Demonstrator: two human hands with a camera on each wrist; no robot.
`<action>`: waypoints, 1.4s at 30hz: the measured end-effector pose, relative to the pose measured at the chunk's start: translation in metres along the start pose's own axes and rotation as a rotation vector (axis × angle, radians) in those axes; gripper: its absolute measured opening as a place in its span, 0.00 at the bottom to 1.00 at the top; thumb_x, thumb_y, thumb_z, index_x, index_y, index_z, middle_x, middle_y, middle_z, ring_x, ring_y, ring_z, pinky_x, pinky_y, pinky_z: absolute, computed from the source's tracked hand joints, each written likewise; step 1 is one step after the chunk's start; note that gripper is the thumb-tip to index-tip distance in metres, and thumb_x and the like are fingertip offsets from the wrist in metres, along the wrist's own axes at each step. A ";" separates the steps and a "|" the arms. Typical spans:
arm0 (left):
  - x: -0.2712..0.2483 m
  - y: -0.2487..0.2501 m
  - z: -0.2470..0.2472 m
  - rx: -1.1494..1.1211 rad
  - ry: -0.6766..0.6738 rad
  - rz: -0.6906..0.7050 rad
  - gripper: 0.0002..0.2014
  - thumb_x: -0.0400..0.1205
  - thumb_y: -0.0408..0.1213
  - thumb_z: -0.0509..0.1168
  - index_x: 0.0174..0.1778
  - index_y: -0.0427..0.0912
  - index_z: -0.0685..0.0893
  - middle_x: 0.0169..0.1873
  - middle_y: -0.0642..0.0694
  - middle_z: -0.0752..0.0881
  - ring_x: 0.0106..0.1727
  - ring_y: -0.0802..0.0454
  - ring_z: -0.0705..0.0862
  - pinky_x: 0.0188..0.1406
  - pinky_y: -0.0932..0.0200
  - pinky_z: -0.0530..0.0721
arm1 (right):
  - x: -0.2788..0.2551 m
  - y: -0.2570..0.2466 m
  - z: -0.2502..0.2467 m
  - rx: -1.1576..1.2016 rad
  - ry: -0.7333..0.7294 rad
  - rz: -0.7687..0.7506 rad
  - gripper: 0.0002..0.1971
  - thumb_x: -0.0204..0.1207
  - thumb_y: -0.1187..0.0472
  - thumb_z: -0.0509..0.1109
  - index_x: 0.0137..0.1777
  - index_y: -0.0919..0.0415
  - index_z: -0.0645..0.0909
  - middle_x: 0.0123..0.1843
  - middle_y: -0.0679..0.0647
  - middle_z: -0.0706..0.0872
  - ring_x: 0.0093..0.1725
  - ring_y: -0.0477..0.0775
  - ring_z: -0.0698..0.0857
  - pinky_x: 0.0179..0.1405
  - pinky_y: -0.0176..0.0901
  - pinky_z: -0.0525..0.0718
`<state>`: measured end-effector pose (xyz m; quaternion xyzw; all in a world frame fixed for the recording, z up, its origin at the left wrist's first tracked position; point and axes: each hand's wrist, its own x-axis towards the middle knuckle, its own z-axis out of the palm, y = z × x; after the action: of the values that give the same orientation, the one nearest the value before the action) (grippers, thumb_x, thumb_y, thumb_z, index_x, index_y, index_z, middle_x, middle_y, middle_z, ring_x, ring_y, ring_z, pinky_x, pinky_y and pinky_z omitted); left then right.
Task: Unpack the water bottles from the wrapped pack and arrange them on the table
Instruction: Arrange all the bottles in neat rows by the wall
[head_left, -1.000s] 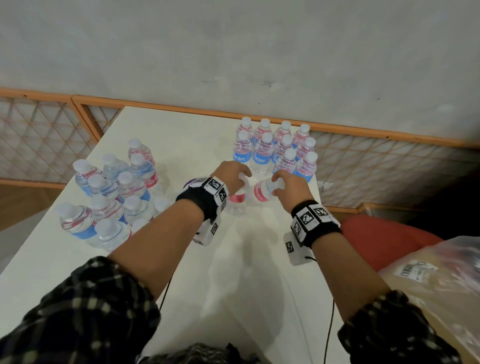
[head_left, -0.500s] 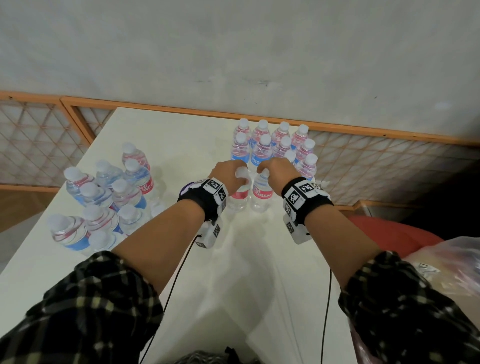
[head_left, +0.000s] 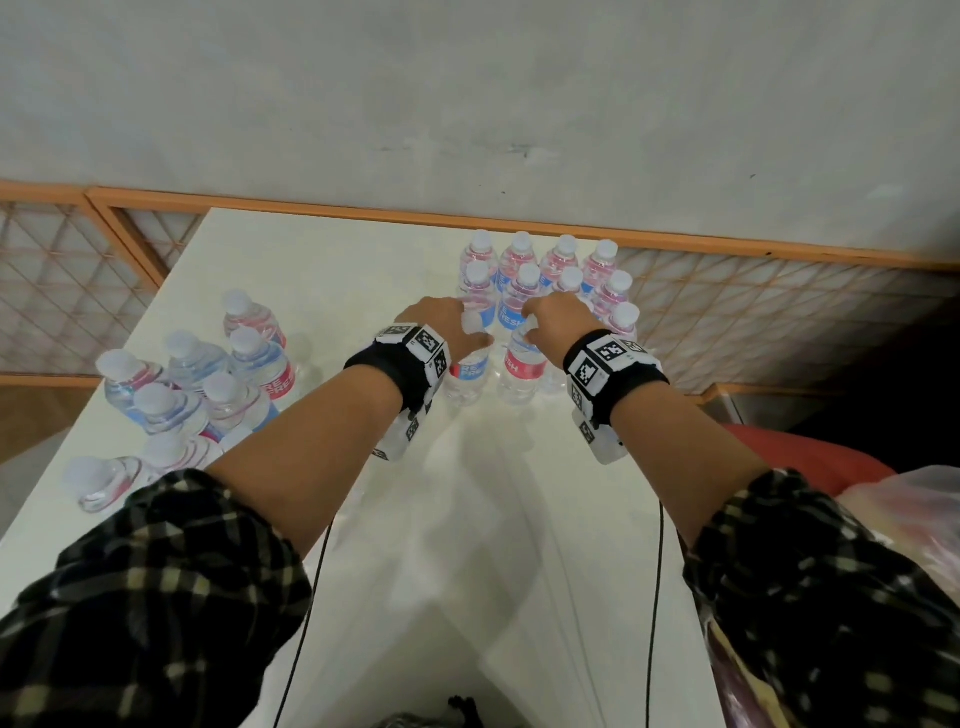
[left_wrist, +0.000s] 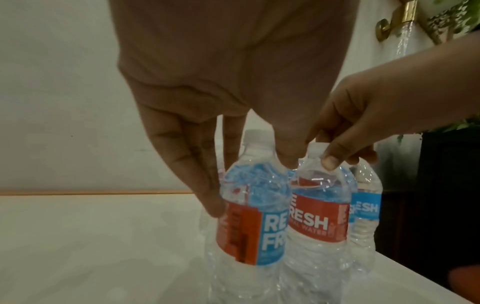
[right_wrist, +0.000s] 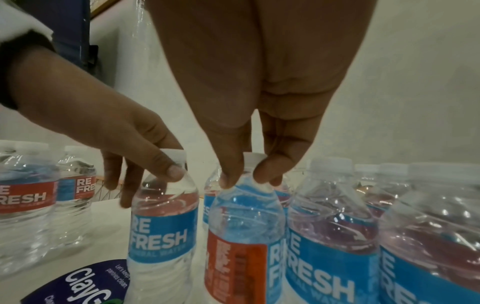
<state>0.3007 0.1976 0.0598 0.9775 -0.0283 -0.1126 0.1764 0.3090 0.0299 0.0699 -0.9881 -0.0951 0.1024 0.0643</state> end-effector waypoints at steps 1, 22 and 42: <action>0.001 -0.001 0.001 -0.004 -0.001 0.002 0.27 0.78 0.56 0.65 0.68 0.43 0.77 0.64 0.41 0.82 0.64 0.42 0.81 0.53 0.55 0.76 | 0.000 0.000 0.000 0.008 -0.004 0.004 0.19 0.80 0.65 0.63 0.72 0.61 0.74 0.67 0.65 0.78 0.64 0.64 0.79 0.57 0.47 0.76; 0.002 0.019 0.006 -0.028 -0.007 0.157 0.16 0.83 0.43 0.61 0.65 0.45 0.75 0.59 0.40 0.83 0.58 0.41 0.82 0.49 0.55 0.74 | -0.011 0.003 0.004 0.018 -0.056 0.046 0.20 0.76 0.57 0.70 0.67 0.61 0.76 0.61 0.61 0.82 0.62 0.63 0.81 0.55 0.49 0.79; 0.007 0.011 0.014 -0.118 -0.040 0.156 0.22 0.84 0.39 0.60 0.75 0.49 0.69 0.68 0.40 0.79 0.66 0.39 0.79 0.61 0.51 0.76 | -0.002 -0.001 0.004 0.155 0.063 0.167 0.19 0.75 0.53 0.72 0.58 0.68 0.78 0.56 0.63 0.83 0.54 0.62 0.83 0.48 0.46 0.78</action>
<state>0.3036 0.1814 0.0493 0.9577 -0.1011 -0.1195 0.2414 0.3061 0.0309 0.0661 -0.9874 -0.0023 0.0832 0.1345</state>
